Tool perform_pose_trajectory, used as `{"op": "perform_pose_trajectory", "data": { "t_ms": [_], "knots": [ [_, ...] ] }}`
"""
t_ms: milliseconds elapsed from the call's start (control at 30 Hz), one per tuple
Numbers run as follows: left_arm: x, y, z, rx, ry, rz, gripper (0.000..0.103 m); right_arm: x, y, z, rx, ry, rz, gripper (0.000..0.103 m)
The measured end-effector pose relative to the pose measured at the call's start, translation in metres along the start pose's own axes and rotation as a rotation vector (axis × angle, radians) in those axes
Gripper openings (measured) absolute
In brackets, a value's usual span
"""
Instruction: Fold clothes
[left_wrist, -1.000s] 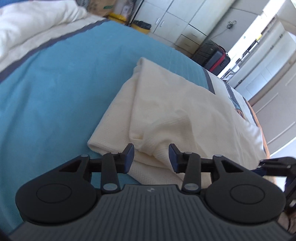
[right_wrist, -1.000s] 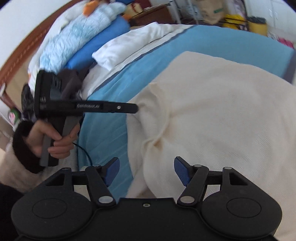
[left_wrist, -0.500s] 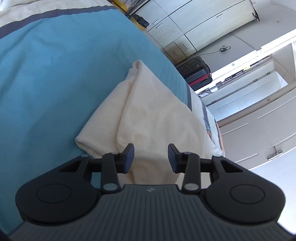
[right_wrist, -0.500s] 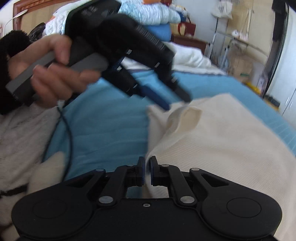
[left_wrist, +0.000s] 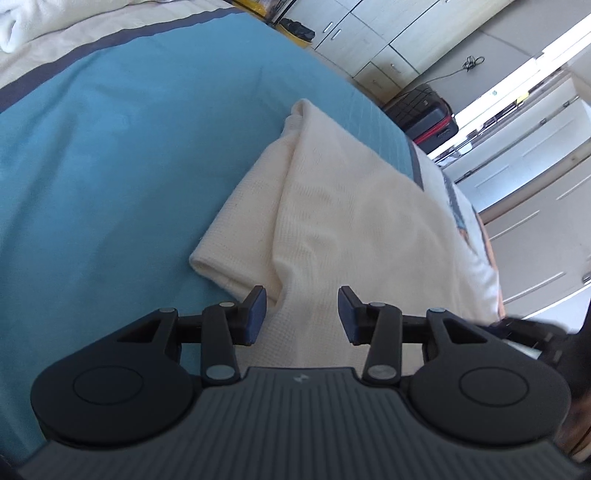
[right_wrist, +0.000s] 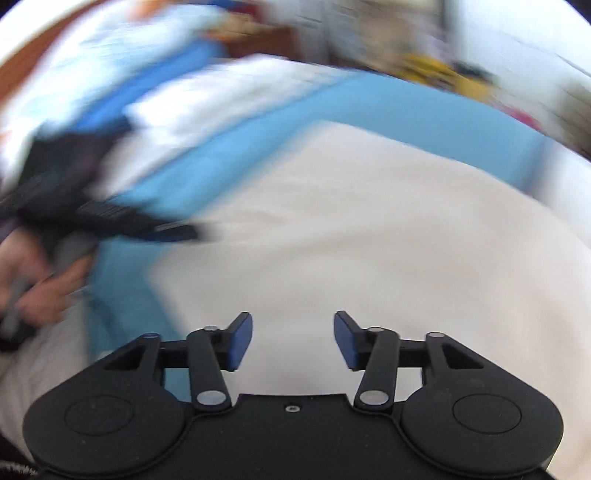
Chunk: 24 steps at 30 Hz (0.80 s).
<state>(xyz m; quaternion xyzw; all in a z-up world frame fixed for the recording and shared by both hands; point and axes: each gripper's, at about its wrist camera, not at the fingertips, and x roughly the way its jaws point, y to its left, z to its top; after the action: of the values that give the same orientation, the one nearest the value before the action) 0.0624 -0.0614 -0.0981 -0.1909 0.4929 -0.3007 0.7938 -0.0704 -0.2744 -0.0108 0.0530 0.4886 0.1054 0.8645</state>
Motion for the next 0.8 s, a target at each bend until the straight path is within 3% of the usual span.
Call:
{"op": "perform_pose_trajectory", "data": {
  "t_ms": [133,267,333,433,600,633,667,700,733,767,800],
  "knots": [
    [0.004,-0.005,-0.005,0.037,0.040,0.001,0.050,-0.047,-0.099,-0.001,0.302,0.119,-0.078,0.057],
    [0.002,-0.017,-0.010,0.122,0.059,-0.058,0.036,-0.089,-0.164,-0.015,0.380,0.219,-0.249,0.066],
    [0.005,-0.025,-0.013,0.160,0.061,-0.029,0.036,-0.101,-0.193,-0.029,0.444,0.276,-0.272,0.068],
    [0.012,-0.030,-0.019,0.230,0.073,0.110,0.040,-0.098,-0.212,-0.044,0.531,0.342,-0.244,0.069],
    [0.010,-0.022,-0.021,0.181,0.097,0.074,0.052,-0.066,-0.206,-0.059,0.548,0.339,-0.258,0.069],
    [0.010,-0.021,-0.022,0.171,0.094,0.069,0.051,-0.059,-0.203,-0.060,0.522,0.342,-0.260,0.069],
    [0.010,-0.021,-0.023,0.175,0.092,0.076,0.035,-0.052,-0.199,-0.061,0.496,0.345,-0.261,0.068],
    [0.009,-0.022,-0.025,0.200,0.092,0.095,0.003,-0.045,-0.196,-0.062,0.470,0.349,-0.262,0.047],
    [0.007,-0.025,-0.026,0.225,0.089,0.123,0.003,-0.041,-0.184,-0.065,0.358,0.380,-0.274,0.003],
    [0.000,-0.026,-0.028,0.229,0.064,0.130,0.003,-0.037,-0.171,-0.069,0.241,0.412,-0.286,0.006],
    [-0.009,-0.026,-0.027,0.221,0.044,0.098,0.003,-0.044,-0.163,-0.072,0.205,0.421,-0.272,0.005]
  ]
}}
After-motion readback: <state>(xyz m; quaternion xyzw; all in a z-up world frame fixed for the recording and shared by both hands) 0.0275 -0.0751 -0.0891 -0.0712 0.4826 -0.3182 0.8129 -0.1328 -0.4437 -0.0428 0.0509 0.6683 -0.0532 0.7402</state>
